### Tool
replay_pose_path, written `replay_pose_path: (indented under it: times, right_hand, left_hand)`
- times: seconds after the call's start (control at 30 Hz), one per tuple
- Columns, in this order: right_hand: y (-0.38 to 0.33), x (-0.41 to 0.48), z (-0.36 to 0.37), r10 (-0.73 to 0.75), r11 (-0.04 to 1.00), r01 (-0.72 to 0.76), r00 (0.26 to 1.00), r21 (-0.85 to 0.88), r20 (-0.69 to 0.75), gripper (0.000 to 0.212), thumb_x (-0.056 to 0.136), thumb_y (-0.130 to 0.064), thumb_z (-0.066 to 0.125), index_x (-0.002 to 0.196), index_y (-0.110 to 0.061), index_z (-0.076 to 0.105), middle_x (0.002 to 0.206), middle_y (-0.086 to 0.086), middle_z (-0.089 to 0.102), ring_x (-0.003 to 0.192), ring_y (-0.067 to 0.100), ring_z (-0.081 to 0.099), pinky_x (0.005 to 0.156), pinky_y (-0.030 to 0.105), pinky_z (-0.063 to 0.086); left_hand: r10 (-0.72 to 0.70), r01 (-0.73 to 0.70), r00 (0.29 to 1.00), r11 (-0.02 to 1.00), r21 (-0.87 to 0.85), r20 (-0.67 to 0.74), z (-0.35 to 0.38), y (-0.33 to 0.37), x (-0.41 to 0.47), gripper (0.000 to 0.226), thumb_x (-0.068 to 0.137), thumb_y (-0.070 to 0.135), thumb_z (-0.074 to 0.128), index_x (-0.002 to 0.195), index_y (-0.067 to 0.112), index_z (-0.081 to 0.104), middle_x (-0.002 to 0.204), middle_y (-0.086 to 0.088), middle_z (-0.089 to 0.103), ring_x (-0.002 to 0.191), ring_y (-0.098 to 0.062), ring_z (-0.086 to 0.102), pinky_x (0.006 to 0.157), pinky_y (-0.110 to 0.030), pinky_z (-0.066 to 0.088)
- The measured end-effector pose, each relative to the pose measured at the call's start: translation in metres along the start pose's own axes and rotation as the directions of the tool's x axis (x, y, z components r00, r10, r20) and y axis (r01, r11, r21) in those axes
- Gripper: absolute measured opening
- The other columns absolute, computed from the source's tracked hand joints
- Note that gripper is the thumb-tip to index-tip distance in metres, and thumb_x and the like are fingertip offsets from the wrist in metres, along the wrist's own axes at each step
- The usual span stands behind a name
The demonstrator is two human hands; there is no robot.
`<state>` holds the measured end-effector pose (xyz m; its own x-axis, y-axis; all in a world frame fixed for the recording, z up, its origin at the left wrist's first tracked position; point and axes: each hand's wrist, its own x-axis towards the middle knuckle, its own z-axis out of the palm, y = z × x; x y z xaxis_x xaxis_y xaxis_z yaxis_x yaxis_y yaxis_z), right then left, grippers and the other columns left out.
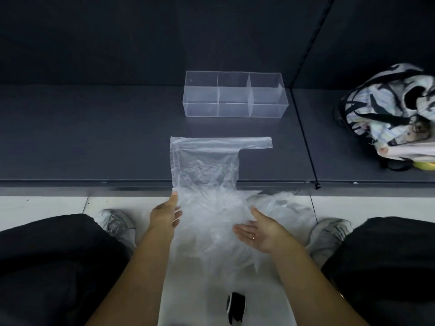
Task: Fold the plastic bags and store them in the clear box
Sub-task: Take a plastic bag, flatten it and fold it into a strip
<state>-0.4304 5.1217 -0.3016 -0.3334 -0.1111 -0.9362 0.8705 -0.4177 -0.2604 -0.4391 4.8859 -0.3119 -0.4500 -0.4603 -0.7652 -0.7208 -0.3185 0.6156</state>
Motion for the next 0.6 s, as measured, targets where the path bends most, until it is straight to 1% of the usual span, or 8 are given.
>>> replay_pose_path:
  times: [0.07, 0.13, 0.2, 0.3, 0.37, 0.43, 0.53, 0.6]
  right_hand:
    - [0.000, 0.003, 0.005, -0.059, 0.996, 0.059, 0.998, 0.064, -0.010, 0.025, 0.093, -0.022, 0.062, 0.093, 0.002, 0.053, 0.088, 0.019, 0.065, 0.058, 0.020, 0.068, 0.047, 0.026, 0.056]
    - [-0.004, 0.005, 0.007, -0.149, 0.984, 0.155, 0.986, 0.083, -0.071, 0.008, 0.093, -0.006, 0.059, 0.086, -0.002, 0.058, 0.077, 0.015, 0.060, 0.039, 0.009, 0.059, 0.038, 0.016, 0.047]
    - [-0.016, 0.003, 0.002, -0.269, 0.958, 0.281, 0.950, 0.058, -0.160, 0.013, 0.092, 0.000, 0.057, 0.081, -0.006, 0.060, 0.068, 0.011, 0.054, 0.032, 0.004, 0.048, 0.034, 0.013, 0.040]
    - [-0.041, -0.004, -0.013, -0.468, 0.881, 0.463, 0.822, -0.099, -0.325, 0.024, 0.088, 0.003, 0.061, 0.067, -0.008, 0.056, 0.057, 0.005, 0.049, 0.040, 0.008, 0.041, 0.040, 0.016, 0.033]
    - [-0.056, -0.011, -0.019, -0.607, 0.793, 0.569, 0.708, -0.218, -0.361, 0.029, 0.086, 0.004, 0.060, 0.062, -0.009, 0.053, 0.049, 0.002, 0.047, 0.037, 0.007, 0.036, 0.038, 0.016, 0.031]
    - [-0.067, -0.015, -0.024, -0.695, 0.716, 0.646, 0.620, -0.267, -0.365, 0.024, 0.086, 0.001, 0.063, 0.064, -0.008, 0.058, 0.048, 0.000, 0.049, 0.031, 0.000, 0.038, 0.037, 0.012, 0.035]
    - [-0.078, -0.017, -0.035, -0.715, 0.693, 0.654, 0.567, -0.304, -0.408, 0.016, 0.087, -0.009, 0.068, 0.072, -0.006, 0.062, 0.059, -0.003, 0.057, 0.044, -0.001, 0.050, 0.052, 0.009, 0.044]
    - [-0.081, -0.014, -0.045, -0.681, 0.727, 0.614, 0.580, -0.309, -0.447, 0.018, 0.087, -0.016, 0.070, 0.073, -0.007, 0.062, 0.064, -0.001, 0.058, 0.054, 0.007, 0.053, 0.065, 0.017, 0.048]
  left_hand:
    - [-0.043, 0.046, 0.997, 0.998, -0.038, 0.065, -0.002, -0.005, -0.003, 0.027, 0.091, 0.038, 0.062, 0.080, 0.013, 0.061, 0.087, 0.001, 0.066, 0.077, -0.012, 0.062, 0.061, -0.023, 0.045]
    - [-0.054, 0.057, 0.997, 0.996, -0.063, 0.055, -0.005, -0.008, -0.003, 0.022, 0.090, 0.031, 0.065, 0.077, 0.014, 0.062, 0.085, 0.001, 0.067, 0.073, -0.010, 0.061, 0.059, -0.021, 0.042]
    - [-0.045, 0.048, 0.998, 0.993, -0.104, 0.033, -0.008, -0.008, -0.003, 0.019, 0.089, 0.028, 0.065, 0.077, 0.014, 0.062, 0.083, 0.001, 0.066, 0.071, -0.008, 0.060, 0.059, -0.020, 0.042]
    - [-0.013, 0.015, 1.000, 0.990, -0.137, 0.018, -0.009, -0.005, -0.002, 0.017, 0.091, 0.026, 0.063, 0.078, 0.016, 0.062, 0.084, 0.001, 0.065, 0.072, -0.008, 0.060, 0.061, -0.019, 0.042]
    - [0.000, 0.006, 0.999, 0.991, -0.133, 0.044, -0.005, -0.003, -0.003, 0.017, 0.093, 0.026, 0.061, 0.078, 0.017, 0.062, 0.083, 0.002, 0.065, 0.072, -0.007, 0.059, 0.062, -0.019, 0.041]
    - [0.006, 0.001, 0.998, 0.993, -0.119, 0.065, 0.002, -0.003, -0.006, 0.017, 0.093, 0.026, 0.060, 0.078, 0.017, 0.062, 0.082, 0.002, 0.066, 0.073, -0.007, 0.059, 0.061, -0.019, 0.041]
    - [-0.005, 0.014, 0.996, 0.994, -0.109, 0.085, 0.008, -0.007, -0.007, 0.015, 0.093, 0.026, 0.060, 0.081, 0.018, 0.063, 0.083, 0.002, 0.067, 0.073, -0.008, 0.060, 0.062, -0.020, 0.042]
    - [-0.012, 0.020, 0.997, 0.995, -0.095, 0.082, 0.008, -0.010, -0.005, 0.015, 0.094, 0.025, 0.060, 0.082, 0.017, 0.064, 0.086, 0.001, 0.067, 0.075, -0.009, 0.060, 0.063, -0.020, 0.042]
